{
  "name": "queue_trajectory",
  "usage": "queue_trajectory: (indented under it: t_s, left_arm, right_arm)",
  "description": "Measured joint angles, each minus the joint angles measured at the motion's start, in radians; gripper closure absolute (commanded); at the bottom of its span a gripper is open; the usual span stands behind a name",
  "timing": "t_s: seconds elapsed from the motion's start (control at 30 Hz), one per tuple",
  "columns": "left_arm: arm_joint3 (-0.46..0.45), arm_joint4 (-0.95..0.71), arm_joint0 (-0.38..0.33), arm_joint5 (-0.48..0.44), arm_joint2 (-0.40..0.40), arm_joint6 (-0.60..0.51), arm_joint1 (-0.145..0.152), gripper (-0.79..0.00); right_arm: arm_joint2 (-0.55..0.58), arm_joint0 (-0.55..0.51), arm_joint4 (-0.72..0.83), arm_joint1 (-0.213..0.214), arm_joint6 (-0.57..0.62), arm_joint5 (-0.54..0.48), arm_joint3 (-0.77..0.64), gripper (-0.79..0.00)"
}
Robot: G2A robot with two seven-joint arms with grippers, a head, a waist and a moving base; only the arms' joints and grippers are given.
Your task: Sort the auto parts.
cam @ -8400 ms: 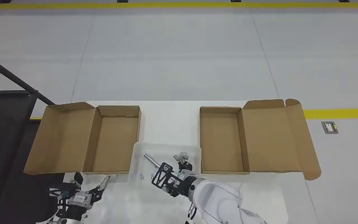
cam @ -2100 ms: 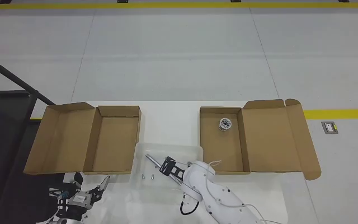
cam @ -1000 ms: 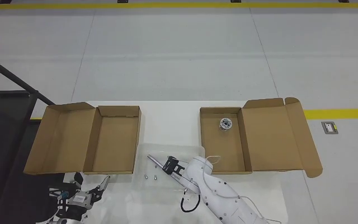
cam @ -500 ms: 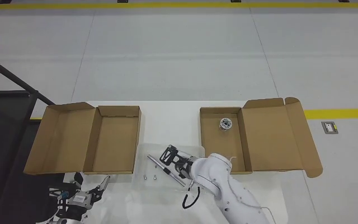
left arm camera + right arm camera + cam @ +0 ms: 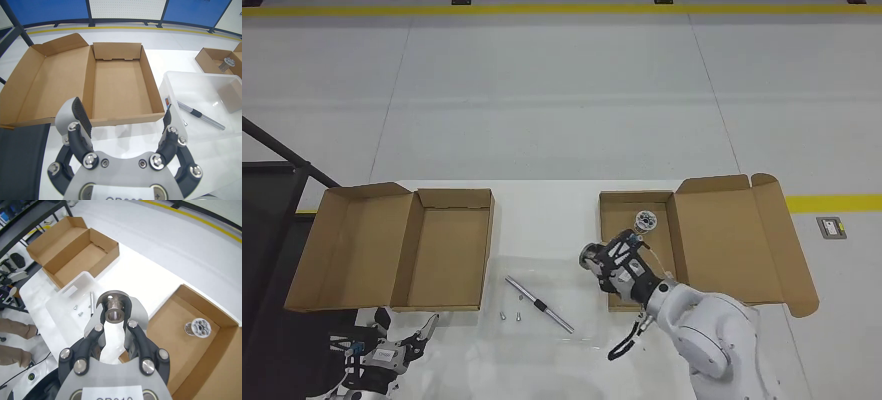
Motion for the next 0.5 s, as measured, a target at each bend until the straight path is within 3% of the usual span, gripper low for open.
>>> queue_trajectory:
  t_s: [0.37,0.5]
  left_arm:
    - [0.000,0.000,0.000,0.000,0.000,0.000,0.000,-0.785]
    - [0.000,0.000,0.000,0.000,0.000,0.000,0.000,-0.785]
  right_arm:
    - [-0.029,0.217,-0.121,0.001,0.327,0.213,0.266,0.000]
    - [-0.039,0.275,-0.121,0.000,0.357,0.223,0.367,0.000]
